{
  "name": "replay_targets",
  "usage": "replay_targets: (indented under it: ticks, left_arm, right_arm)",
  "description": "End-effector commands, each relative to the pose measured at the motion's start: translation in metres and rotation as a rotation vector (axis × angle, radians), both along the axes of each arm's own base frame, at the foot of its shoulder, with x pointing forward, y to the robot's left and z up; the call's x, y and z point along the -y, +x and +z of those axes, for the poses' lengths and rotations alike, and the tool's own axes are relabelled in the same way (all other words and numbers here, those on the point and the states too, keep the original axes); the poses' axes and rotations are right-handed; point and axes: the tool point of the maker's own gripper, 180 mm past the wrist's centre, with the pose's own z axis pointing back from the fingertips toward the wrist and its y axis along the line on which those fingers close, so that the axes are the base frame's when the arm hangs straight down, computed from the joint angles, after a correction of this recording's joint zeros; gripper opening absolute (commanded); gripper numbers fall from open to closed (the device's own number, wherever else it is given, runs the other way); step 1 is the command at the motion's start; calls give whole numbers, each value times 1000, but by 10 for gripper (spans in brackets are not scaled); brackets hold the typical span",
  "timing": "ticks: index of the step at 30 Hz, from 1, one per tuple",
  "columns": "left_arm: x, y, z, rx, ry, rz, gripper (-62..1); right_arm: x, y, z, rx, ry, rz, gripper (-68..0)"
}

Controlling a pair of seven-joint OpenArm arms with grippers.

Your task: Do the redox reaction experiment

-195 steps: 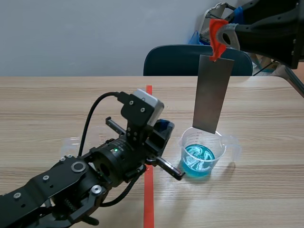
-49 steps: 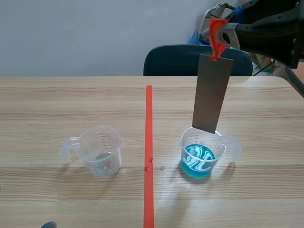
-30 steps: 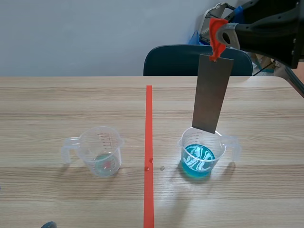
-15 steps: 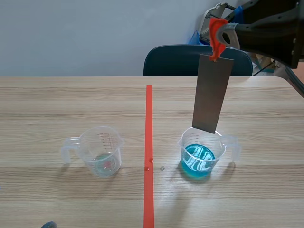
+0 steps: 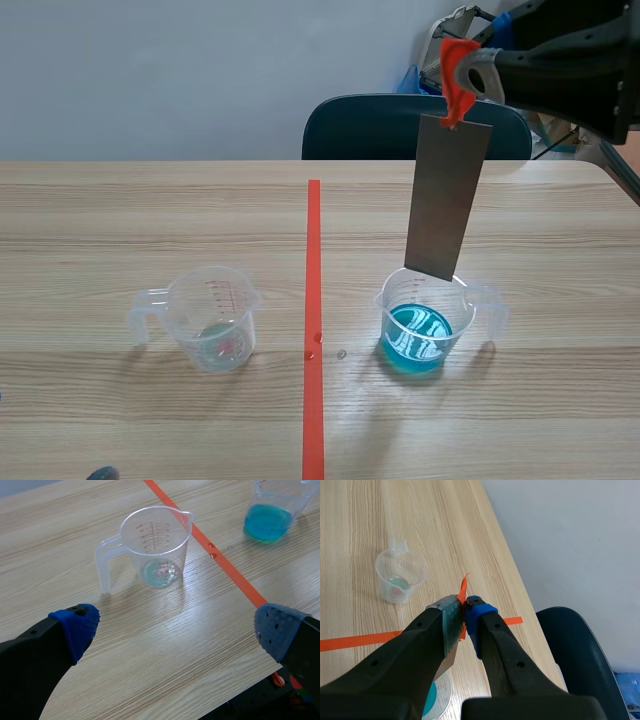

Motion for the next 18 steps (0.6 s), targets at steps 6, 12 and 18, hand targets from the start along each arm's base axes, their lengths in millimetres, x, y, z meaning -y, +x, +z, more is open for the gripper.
replay_targets:
  ticks: [6,12,18]
  left_arm:
    - [5,2,6,20,-23,-2,14]
    - [5,2,6,20,-23,-2,14]
    - [5,2,6,20,-23,-2,14]
  right_arm:
    - [-2,1,13,39,12,6,-667]
    - [-5,10,22,74,36,-25,-667]
    - [-20,14,22,78,41,-8,-667]
